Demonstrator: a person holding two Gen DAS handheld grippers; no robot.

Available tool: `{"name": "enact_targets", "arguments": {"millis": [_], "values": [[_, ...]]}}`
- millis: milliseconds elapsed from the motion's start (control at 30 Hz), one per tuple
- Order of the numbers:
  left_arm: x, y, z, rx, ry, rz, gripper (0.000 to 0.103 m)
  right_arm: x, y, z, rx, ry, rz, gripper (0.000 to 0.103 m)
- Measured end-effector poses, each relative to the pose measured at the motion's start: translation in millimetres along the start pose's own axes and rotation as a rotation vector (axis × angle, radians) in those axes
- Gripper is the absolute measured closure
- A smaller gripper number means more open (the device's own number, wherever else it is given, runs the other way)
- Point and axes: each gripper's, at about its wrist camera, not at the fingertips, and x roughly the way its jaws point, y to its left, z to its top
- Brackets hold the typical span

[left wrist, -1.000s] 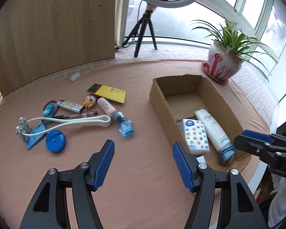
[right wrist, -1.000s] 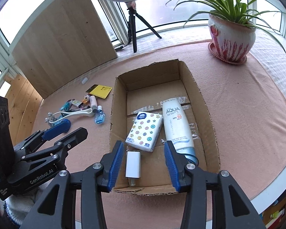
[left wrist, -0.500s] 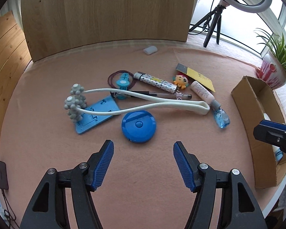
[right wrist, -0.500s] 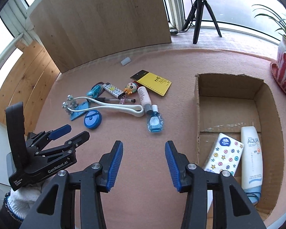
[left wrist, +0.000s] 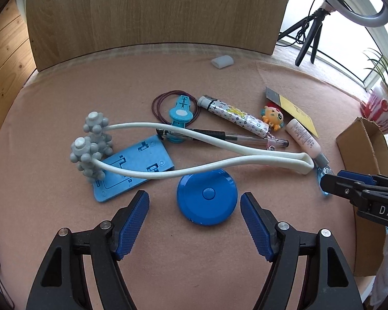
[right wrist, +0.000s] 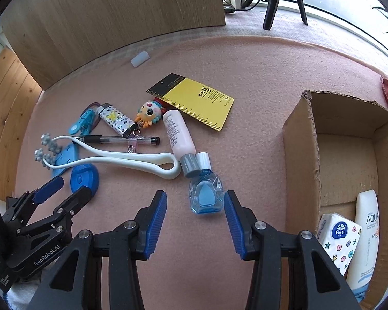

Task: Organize objects
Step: 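Grasp the blue eye-drop bottle with the right gripper while the left gripper grasps the blue tape measure, then carry the eye-drop bottle and tape measure into the box and open both grippers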

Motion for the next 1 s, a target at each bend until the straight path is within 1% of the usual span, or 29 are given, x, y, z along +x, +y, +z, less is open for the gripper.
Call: {"name": "enact_targets", "arguments": {"millis": [167,333,400,433,467,500,533,667,767,1000], "values": [[7,0,4,0.0,0.0,0.002,0.027,12,1,7,-0.009,0.025,-0.046,0.061],[8,0,6,0.014,-0.007,0.008,0.028,21,-2,11,0.011,0.051,-0.042,0.061],[7,0,7,0.014,-0.011,0.009,0.034,21,0,12,0.0,0.056,-0.043,0.061],[7,0,7,0.014,-0.012,0.012,0.039,21,2,11,-0.006,0.057,-0.041,0.062],[7,1,7,0.014,-0.014,0.017,0.043,20,3,10,-0.012,0.059,-0.044,0.066],[7,2,7,0.013,-0.015,0.021,0.045,20,4,9,-0.019,0.059,-0.05,0.069],[7,3,7,0.014,-0.016,0.023,0.049,20,5,8,-0.025,0.058,-0.052,0.073],[6,3,7,0.02,-0.015,0.018,0.049,17,4,3,-0.022,0.058,-0.03,0.074],[3,3,1,0.025,-0.015,0.014,0.049,15,5,-3,-0.03,0.054,-0.021,0.074],[-13,0,-28,0.013,-0.013,0.012,0.049,4,13,-30,-0.077,0.036,-0.013,0.075]]}}
